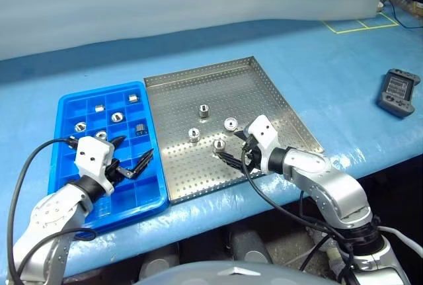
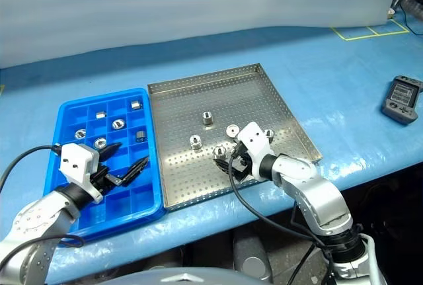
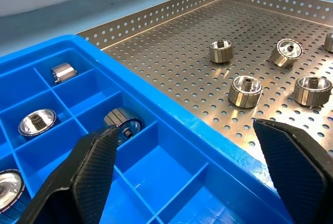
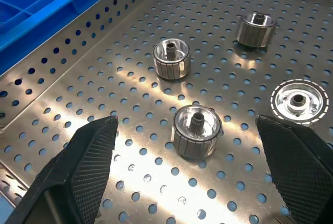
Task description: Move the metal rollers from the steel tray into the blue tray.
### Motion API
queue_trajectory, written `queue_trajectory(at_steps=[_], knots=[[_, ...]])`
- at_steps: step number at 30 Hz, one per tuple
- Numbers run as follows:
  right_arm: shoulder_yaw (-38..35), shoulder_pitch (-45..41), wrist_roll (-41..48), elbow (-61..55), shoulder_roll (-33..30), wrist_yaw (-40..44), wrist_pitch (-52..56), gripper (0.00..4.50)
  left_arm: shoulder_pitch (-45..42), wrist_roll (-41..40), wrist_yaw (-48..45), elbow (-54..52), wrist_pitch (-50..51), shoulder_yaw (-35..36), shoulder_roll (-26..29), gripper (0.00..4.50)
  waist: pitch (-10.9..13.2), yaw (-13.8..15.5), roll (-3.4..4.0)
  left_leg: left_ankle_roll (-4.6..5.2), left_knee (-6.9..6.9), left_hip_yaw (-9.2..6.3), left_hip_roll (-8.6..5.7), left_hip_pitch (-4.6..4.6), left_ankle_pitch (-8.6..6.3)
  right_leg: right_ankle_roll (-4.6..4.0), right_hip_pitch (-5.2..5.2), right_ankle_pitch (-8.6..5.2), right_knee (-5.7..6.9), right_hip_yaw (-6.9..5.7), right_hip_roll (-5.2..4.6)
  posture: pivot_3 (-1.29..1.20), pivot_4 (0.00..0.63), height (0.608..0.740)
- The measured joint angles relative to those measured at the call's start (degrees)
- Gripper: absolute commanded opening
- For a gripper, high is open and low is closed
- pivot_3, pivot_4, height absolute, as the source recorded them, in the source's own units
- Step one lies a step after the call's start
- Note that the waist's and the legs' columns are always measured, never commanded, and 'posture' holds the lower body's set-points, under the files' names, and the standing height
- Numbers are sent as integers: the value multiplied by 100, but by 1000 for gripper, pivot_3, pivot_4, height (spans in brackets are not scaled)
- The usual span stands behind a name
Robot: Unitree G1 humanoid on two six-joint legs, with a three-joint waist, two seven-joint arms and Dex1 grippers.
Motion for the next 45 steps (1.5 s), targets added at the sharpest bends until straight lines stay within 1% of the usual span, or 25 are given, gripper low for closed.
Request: queue_trajectory(at_steps=[9, 13, 14, 17, 19, 21, 25, 27, 28, 34, 43, 45], knots=[[114, -95, -123, 77, -13, 4, -48, 4476, 98, 72, 34, 0, -7, -50, 4, 4488, 0, 48, 0, 0, 0, 0, 0, -1, 0, 0, 0, 0, 0, -1, 0, -17, 150, 740], [110, -94, -181, 85, -7, -11, -83, 4476, -116, 168, 20, 33, -32, -137, 5, 4488, 0, 56, 0, 0, 1, -1, 0, 0, 0, 0, 0, 0, 0, -1, 0, -8, 150, 740], [107, -95, -194, 87, 13, -19, -111, 4476, -279, 167, -15, 50, -31, -159, 18, 4488, 0, 62, -1, -1, 1, -2, 0, 0, 1, 0, 2, 0, 1, -2, 1, -6, 150, 740], [104, -118, -220, 104, 102, -86, -138, 4476, -963, 183, -226, 211, 57, -404, 323, 4488, 0, 86, -2, -3, 4, -5, -1, 3, 2, 1, 7, 1, 5, -5, 1, -3, 150, 740], [105, -131, -236, 126, 118, -112, -166, 4476, -1501, 251, -463, 473, 153, -680, 625, 4488, 0, 83, -1, -2, 5, -3, -2, 3, 2, 2, 8, 2, 4, -4, 1, -4, 150, 740], [95, -137, -264, 155, 140, -151, -196, 4476, -2162, 292, -672, 907, 300, -1033, 771, 4488, 0, 79, -2, -2, 5, -4, -3, 1, 2, 4, 7, 4, 2, -4, 1, -14, 150, 740], [83, -140, -332, 227, 257, -264, -277, 4476, -3281, 547, -1123, 1776, 393, -1808, 852, 4488, 0, 59, -2, 0, 3, -4, -4, -2, 1, 26, 5, 22, -2, -3, 0, -45, 150, 740], [67, -108, -344, 230, 300, -333, -283, 4476, -3618, 726, -1289, 2228, 379, -2124, 830, 4488, 0, 24, -1, 2, -2, -2, -3, -3, -1, 14, -1, 27, -3, -2, 0, -60, 150, 740], [46, -74, -346, 226, 314, -365, -284, 4476, -3770, 789, -1378, 2472, 360, -2271, 778, 4488, 0, 25, -1, 4, -4, -3, -3, -5, -2, 4, -3, 32, -4, -2, 0, -76, 150, 740], [-39, 190, -345, 55, 419, -567, -281, 4476, -4401, 1187, -1970, 3559, 132, -3044, 503, 4488, 0, 2, -1, 10, -1, -2, -5, -15, -6, 4, -7, 32, -8, -2, -3, -118, 150, 740], [-96, 368, -343, -72, 467, -736, -274, 4476, -5045, 1779, -2474, 4580, -275, -3575, 148, 4488, 0, -125, -1, 11, 7, 0, -5, -10, -6, 24, -3, 24, -2, 2, -1, -135, 150, 740], [-97, 373, -342, -124, 477, -742, -274, 4500, -5099, 1947, -2505, 4765, -320, -3718, 95, 4117, 0, -147, -1, 11, 8, 0, -5, -10, -6, 24, -3, 25, -2, 4, -1, -135, 150, 740]])
